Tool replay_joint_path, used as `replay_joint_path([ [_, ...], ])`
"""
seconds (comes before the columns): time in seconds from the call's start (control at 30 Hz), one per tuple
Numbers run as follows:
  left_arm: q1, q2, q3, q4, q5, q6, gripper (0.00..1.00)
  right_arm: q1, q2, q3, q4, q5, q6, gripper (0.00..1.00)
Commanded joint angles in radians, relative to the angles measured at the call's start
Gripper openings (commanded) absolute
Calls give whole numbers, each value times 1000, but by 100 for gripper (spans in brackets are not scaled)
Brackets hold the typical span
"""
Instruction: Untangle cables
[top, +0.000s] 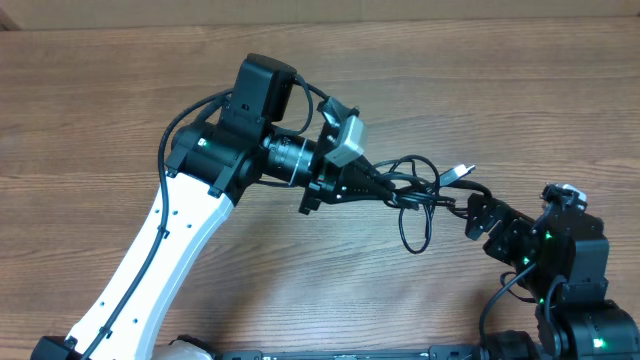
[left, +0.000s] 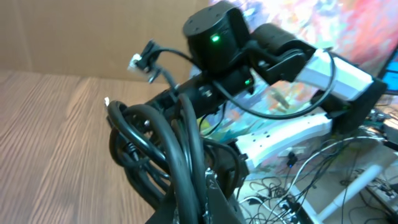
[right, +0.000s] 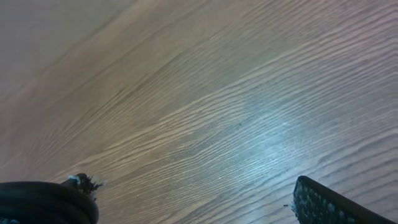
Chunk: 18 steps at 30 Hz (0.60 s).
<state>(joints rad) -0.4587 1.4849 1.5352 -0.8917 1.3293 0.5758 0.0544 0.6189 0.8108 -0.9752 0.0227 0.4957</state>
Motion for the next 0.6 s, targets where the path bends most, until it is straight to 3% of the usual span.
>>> replay_joint_path([
  [0.0, 1, -32, 29, -2, -126, -102, 4, -11, 0, -6, -12, 127, 36, 100],
  [0.07, 1, -32, 29, -19, -280, -178, 4, -11, 0, -6, -11, 125, 36, 100],
  [0.2, 0, -32, 29, -53, -420, -208, 4, -11, 0, -6, 5, 55, 21, 100],
  [0.4, 0, -32, 29, -83, -488, -218, 4, -11, 0, -6, 59, -137, -129, 100],
  [0.57, 0, -32, 29, -84, -501, -218, 4, -11, 0, -6, 89, -266, -155, 100],
])
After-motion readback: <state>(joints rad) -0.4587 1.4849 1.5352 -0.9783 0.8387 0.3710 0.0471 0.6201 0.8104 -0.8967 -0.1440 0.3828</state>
